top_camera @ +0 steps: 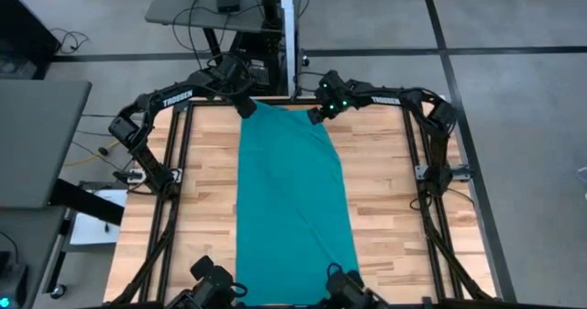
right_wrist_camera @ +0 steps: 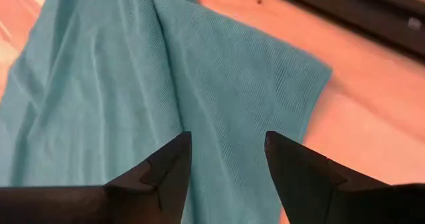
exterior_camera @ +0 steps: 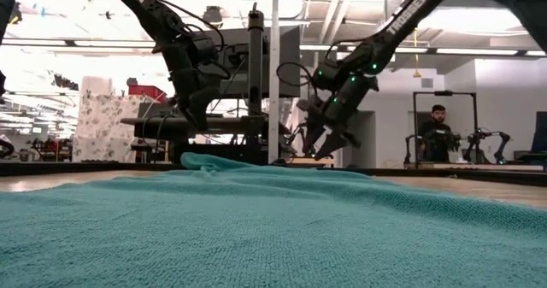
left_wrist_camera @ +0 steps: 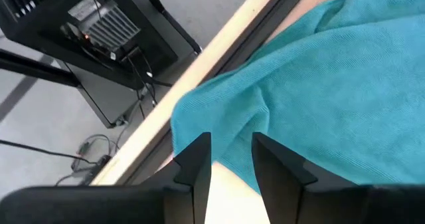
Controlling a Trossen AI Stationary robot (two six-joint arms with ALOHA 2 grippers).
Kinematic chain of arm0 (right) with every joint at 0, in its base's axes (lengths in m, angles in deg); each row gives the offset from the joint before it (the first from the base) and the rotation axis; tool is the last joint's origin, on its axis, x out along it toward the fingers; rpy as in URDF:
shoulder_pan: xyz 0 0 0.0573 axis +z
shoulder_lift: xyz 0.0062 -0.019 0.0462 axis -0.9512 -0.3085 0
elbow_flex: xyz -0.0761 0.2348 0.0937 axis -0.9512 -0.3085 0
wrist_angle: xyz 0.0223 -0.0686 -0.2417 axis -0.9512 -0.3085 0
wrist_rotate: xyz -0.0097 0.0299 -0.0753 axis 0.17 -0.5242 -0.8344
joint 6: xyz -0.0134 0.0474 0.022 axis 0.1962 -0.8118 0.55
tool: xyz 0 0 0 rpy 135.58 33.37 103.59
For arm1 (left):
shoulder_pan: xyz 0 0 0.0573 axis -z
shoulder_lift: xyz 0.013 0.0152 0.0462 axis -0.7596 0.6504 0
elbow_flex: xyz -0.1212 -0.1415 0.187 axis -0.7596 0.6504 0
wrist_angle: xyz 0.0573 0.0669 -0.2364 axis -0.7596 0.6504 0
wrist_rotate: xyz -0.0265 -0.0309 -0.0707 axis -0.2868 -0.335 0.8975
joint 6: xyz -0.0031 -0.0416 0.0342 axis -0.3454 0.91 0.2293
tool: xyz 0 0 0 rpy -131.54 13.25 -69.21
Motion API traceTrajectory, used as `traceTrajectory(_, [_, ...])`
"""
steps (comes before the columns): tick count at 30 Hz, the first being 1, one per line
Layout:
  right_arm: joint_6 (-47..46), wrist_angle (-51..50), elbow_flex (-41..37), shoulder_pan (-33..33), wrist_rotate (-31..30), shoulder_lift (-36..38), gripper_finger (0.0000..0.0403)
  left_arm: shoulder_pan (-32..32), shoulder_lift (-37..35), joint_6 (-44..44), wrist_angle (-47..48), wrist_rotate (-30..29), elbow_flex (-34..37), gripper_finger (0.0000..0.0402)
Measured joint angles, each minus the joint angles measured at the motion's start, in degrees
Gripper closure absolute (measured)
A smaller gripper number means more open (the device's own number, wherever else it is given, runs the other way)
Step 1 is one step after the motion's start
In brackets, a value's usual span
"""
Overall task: Roll towel
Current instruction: Fold the blue towel in half
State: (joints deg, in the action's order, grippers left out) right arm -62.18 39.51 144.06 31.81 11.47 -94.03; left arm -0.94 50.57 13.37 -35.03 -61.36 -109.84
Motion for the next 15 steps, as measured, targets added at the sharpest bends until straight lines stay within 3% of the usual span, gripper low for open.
traceTrajectory(6, [1.36,-1.48,5.12,-1.54,7.92,-6.36,0.0239,1.05,0.00,0.16,0.32,0.00,0.00,0.0308])
traceTrajectory(15, [7.64,-8.86,9.96,-4.92,5.42,-9.21,0.0266,2.07,0.00,0.39,1.35,0.02,0.00,0.0308])
